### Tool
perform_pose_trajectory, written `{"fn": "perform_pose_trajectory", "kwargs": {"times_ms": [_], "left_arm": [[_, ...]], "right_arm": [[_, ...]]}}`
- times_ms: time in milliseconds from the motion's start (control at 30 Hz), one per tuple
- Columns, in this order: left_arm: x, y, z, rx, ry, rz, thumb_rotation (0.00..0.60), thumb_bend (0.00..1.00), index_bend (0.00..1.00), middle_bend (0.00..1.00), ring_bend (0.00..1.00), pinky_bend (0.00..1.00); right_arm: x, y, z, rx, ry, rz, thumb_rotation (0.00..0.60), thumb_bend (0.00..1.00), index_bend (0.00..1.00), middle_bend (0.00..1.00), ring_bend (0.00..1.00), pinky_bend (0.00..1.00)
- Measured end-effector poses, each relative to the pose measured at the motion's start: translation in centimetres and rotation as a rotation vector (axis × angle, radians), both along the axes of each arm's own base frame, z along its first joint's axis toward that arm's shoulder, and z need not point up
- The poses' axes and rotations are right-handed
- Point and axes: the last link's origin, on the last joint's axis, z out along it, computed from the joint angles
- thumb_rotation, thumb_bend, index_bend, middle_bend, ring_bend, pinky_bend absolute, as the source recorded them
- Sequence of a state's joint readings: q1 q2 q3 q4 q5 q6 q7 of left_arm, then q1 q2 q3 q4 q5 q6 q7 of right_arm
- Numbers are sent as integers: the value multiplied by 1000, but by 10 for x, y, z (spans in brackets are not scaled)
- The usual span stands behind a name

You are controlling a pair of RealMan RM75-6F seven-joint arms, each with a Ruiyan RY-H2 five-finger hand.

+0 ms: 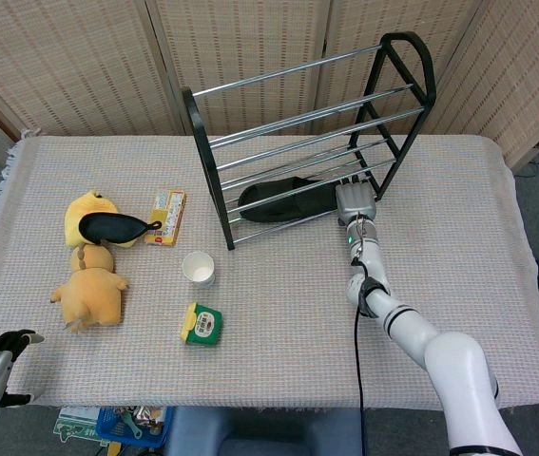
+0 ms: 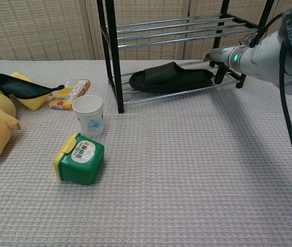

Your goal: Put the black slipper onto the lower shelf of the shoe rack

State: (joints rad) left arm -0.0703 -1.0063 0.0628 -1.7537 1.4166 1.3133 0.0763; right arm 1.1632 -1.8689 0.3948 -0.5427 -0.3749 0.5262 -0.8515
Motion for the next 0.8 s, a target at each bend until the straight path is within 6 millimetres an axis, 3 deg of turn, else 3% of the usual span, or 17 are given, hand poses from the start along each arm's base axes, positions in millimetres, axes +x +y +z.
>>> {"fn": "perform_pose_trajectory", "kwargs": {"times_ms": [300,800], "left_arm": [[-1,-2,1,2,3,16,600,152,280,225,184,257],[0,-1,0,-3,-1,9,600,152,280,225,184,257]], "right_arm": [[6,-6,-8,24,1,-2,600,659,0,131,24,146],[1,2,-18,89,-26,10,600,686,0,141,24,146]]}}
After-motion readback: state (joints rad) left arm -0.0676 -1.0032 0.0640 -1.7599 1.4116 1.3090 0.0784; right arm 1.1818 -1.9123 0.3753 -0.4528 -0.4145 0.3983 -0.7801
